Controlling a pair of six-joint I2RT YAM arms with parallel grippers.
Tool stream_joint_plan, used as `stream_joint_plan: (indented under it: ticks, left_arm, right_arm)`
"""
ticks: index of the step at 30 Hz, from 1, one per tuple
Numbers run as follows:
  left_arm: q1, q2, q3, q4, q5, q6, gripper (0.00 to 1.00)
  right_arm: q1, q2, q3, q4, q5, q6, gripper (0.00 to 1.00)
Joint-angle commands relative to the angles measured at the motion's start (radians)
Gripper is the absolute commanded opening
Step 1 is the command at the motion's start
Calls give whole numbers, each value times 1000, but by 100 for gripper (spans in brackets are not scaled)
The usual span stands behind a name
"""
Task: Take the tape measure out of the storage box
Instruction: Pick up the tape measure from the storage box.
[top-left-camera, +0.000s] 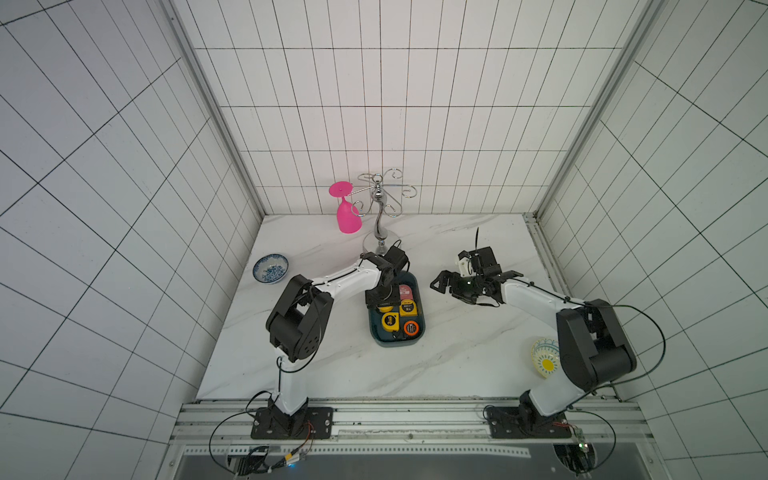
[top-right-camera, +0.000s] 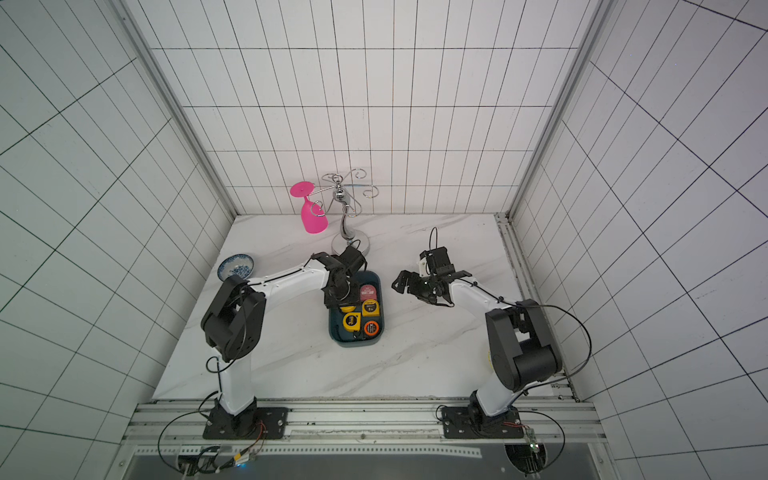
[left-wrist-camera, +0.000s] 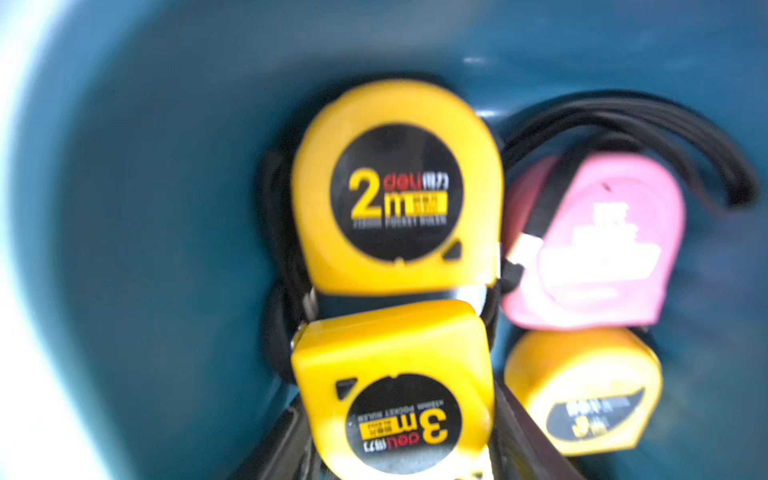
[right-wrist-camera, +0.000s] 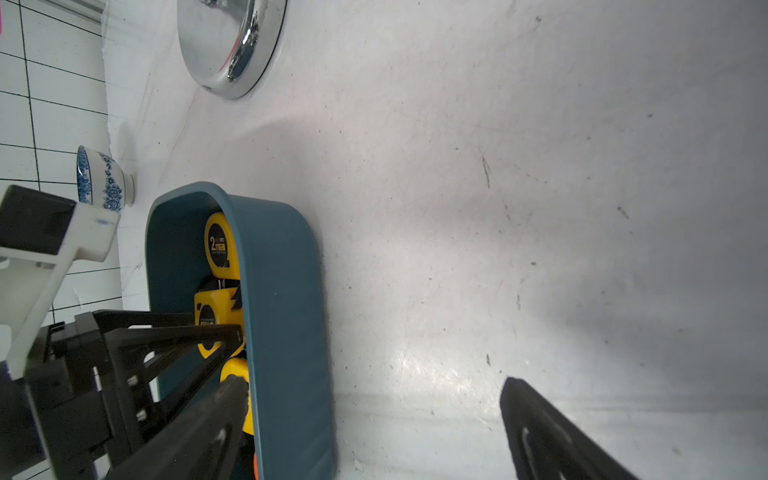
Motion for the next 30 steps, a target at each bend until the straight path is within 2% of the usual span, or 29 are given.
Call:
stream_joint_plan:
  ticks: [1,9,16,25,30]
  left_arm:
    - [-14,-74,-12,-16,-12,-21,7]
    - [-26,-167,-7,-52,-24,-46,2]
    - [-32,-223,61,-79,-46,-65,0]
    - [-47,-215,179,-74,-83,-100,0]
    - [-55,-185,213,-18,-147,-183,0]
  right_arm:
    - [-7,-2,-4,7,-14,6,99]
    - [-4,-19,-7,13,-22,10,99]
    - [0,-59,-34,49,-34,20,99]
    - [19,-188,-113,106,-50,28,99]
    - [38,-283,-180,183,-51,48,99]
